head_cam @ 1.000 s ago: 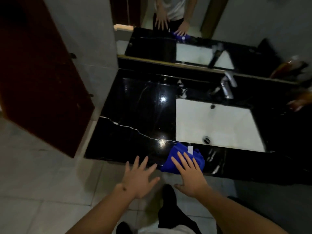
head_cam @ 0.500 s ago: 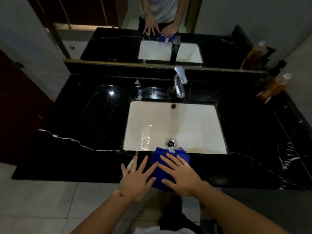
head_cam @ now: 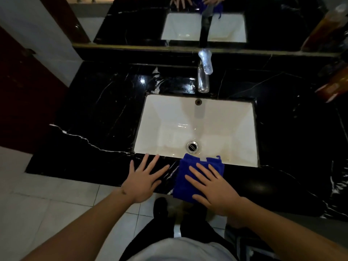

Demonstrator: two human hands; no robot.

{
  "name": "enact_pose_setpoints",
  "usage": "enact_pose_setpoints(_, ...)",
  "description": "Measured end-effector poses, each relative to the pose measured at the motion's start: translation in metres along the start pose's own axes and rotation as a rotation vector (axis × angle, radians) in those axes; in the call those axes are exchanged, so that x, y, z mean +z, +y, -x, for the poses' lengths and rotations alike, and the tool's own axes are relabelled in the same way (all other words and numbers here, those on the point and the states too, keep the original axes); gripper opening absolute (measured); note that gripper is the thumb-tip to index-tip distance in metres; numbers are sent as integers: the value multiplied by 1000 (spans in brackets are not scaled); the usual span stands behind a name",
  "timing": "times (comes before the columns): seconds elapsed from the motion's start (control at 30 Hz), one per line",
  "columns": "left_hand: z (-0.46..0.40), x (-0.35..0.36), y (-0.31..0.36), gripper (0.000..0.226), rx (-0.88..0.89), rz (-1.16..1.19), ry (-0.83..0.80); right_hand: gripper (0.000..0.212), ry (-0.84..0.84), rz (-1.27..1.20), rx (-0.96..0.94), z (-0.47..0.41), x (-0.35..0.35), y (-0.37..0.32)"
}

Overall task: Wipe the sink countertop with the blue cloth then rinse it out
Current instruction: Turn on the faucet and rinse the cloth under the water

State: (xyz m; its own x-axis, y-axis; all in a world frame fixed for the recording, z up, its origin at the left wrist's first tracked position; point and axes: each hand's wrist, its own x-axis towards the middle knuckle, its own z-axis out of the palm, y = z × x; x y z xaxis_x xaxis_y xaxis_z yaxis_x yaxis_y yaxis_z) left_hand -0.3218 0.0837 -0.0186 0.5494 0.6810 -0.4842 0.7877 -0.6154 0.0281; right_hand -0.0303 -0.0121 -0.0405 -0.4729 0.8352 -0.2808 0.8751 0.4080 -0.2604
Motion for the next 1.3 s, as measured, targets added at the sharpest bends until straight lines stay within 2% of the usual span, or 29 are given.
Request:
enact_pose_setpoints(0.1, 0, 2, 1, 61, -4, -17, -9, 62, -29, 5, -15, 5, -12, -1)
enact_pose_setpoints(0.2, -3, 10, -1, 62, -20, -36, -18, 60, -46, -293, 47, -6, -45, 4)
enact_pose_setpoints(0.3, 0, 15, -2, 62, -14, -10, -14, 59, 265, -442, 249, -44, -105, 40)
enact_pose_setpoints(0.37, 0, 16, 0, 62, -14, 20, -24, 59, 504, -351, 353, -83, -154, 77)
enact_pose_setpoints(0.43, -1, 17, 2, 61, -16, 28, -43, 63, 617, -218, 378, -124, -200, 107)
enact_pose_setpoints(0.6, -6, 10, 4, 62, -34, 118, 59, 72, 409, 61, 332, -192, -243, 137)
enact_pose_setpoints(0.73, -10, -6, 9, 66, -75, 193, -16, 82, 432, 122, 365, -196, -239, 141)
enact_pose_setpoints(0.83, -6, 0, 10, 62, -54, 123, 51, 90, 428, 113, 383, -193, -230, 140)
enact_pose_setpoints(0.97, -3, 9, 11, 62, -110, 95, 46, 99, 442, 37, 413, -190, -222, 140)
enact_pose_setpoints(1.1, -4, 13, 12, 61, -101, 104, 66, 89, 467, 61, 381, -194, -224, 148)
enact_pose_setpoints(1.3, -2, 19, 14, 64, -93, 121, 105, 94, 447, 97, 345, -191, -231, 144)
